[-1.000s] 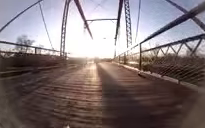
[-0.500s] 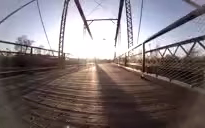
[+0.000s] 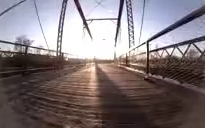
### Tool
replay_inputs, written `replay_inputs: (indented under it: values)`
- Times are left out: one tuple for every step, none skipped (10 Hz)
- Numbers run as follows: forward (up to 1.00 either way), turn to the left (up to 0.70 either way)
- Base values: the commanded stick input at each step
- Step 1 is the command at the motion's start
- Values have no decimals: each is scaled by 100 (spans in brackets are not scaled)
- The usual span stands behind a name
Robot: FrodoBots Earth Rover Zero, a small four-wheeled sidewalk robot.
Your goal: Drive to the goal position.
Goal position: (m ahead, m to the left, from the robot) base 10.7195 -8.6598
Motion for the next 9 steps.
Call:
replay_inputs:
  values:
    - [70,1]
    - [70,1]
    - [70,1]
    - [70,1]
    - [70,1]
    - [70,1]
    - [70,1]
    - [70,1]
    - [70,1]
